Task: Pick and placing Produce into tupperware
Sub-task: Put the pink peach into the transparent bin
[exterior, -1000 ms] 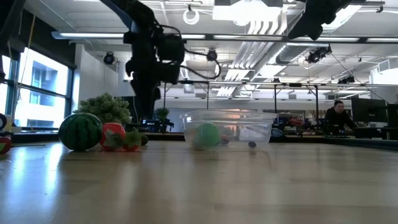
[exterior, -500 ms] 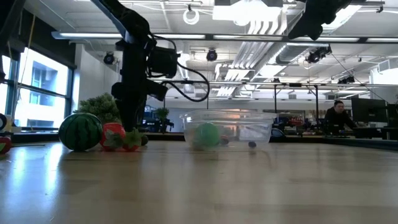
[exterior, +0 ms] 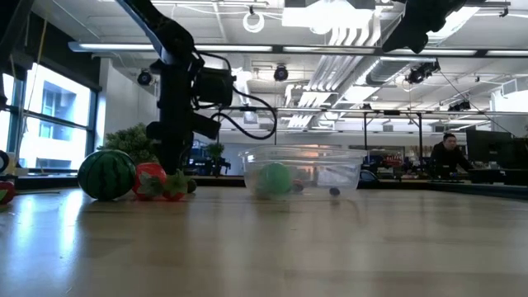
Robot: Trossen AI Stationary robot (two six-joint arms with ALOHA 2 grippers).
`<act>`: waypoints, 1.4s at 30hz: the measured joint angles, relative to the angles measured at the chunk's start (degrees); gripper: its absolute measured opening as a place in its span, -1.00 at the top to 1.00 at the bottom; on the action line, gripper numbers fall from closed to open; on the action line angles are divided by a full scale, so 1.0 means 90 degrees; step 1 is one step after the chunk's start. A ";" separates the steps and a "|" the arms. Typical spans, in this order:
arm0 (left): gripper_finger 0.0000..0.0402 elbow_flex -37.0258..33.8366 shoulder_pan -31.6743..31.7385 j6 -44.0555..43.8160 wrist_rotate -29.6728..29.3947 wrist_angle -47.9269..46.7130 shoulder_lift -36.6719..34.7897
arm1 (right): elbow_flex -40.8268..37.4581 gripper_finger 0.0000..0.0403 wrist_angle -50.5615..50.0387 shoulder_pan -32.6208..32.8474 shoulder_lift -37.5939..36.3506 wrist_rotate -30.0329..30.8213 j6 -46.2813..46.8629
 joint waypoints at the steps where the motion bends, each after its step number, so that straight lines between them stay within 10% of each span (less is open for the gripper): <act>1: 0.14 -0.0020 0.0000 -0.0002 -0.0001 0.0028 0.0000 | 0.0000 0.98 0.0000 0.0000 0.0000 0.0000 0.0000; 42: 0.14 -0.0173 -0.0005 -0.0119 -0.0129 0.0234 0.0005 | 0.0000 0.98 -0.0001 0.0001 0.0000 0.0001 0.0000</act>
